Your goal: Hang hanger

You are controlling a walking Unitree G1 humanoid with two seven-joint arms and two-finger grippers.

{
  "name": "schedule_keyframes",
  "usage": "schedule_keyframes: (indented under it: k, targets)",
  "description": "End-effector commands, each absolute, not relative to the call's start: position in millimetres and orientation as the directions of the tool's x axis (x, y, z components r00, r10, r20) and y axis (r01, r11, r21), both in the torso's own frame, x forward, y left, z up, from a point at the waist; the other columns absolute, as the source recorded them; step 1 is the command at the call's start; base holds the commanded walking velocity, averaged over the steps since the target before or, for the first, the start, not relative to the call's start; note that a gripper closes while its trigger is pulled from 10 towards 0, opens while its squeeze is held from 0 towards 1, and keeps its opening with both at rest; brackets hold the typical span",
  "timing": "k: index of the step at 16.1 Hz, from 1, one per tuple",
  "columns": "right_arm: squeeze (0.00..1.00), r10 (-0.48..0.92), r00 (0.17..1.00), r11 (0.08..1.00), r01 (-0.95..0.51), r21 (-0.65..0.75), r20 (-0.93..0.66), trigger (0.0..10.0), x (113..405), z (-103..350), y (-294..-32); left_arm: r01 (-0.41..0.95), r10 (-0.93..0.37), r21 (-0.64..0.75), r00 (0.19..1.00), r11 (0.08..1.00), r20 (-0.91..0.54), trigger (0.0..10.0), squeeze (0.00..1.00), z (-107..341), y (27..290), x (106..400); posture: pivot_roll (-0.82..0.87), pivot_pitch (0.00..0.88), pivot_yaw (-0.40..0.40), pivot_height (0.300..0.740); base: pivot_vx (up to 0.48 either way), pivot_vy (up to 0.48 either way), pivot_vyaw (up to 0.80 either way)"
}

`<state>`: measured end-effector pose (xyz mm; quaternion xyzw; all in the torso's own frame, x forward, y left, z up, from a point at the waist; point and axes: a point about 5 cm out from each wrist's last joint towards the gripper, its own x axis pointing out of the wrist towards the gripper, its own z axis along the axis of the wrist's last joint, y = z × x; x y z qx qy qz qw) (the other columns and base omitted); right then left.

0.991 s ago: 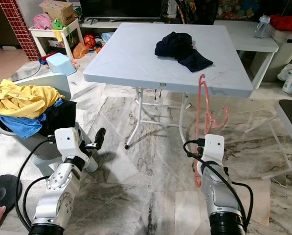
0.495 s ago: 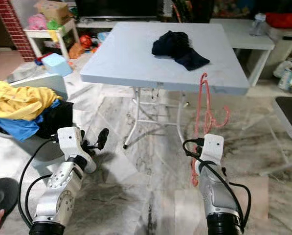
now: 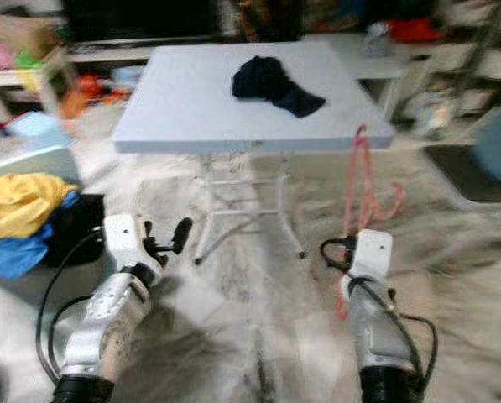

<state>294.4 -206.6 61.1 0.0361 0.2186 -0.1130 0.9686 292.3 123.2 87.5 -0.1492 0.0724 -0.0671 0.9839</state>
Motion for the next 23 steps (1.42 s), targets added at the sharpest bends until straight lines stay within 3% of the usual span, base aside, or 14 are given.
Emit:
schedule_keyframes:
  k: [1, 9, 17, 23]
  targets:
    - [0.00, -0.217, 0.889, 0.969, 0.246, 0.020, -0.403, 10.0, 297.1, 68.9, -208.6, 0.120, -0.167, -0.319, 0.978, 0.940, -0.123, 10.0, 0.00, 89.4, 119.0, 293.8, -0.13, 0.000, 0.025, 0.740, 0.000, 0.480, -0.59]
    - [0.00, -0.230, 0.887, 0.966, 0.259, 0.020, -0.400, 10.0, 298.1, 70.2, -208.4, 0.128, -0.177, -0.312, 0.975, 0.941, -0.134, 10.0, 0.00, 90.6, 118.8, 296.0, -0.13, 0.000, 0.027, 0.740, 0.000, 0.459, -0.49]
    - [0.00, -0.224, 0.894, 0.967, 0.253, 0.024, -0.389, 10.0, 298.1, 71.3, -207.8, 0.205, -0.243, -0.362, 0.968, 0.909, -0.063, 10.0, 0.00, 99.6, 114.5, 294.1, -0.13, 0.000, 0.028, 0.740, 0.000, 0.000, 0.00]
    - [0.00, -0.217, 0.894, 0.969, 0.245, 0.023, -0.392, 10.0, 297.5, 70.6, -206.6, 0.234, -0.270, -0.379, 0.962, 0.895, -0.044, 10.0, 0.00, 102.5, 112.3, 293.3, -0.13, 0.000, 0.028, 0.740, 0.363, 0.000, 0.00]
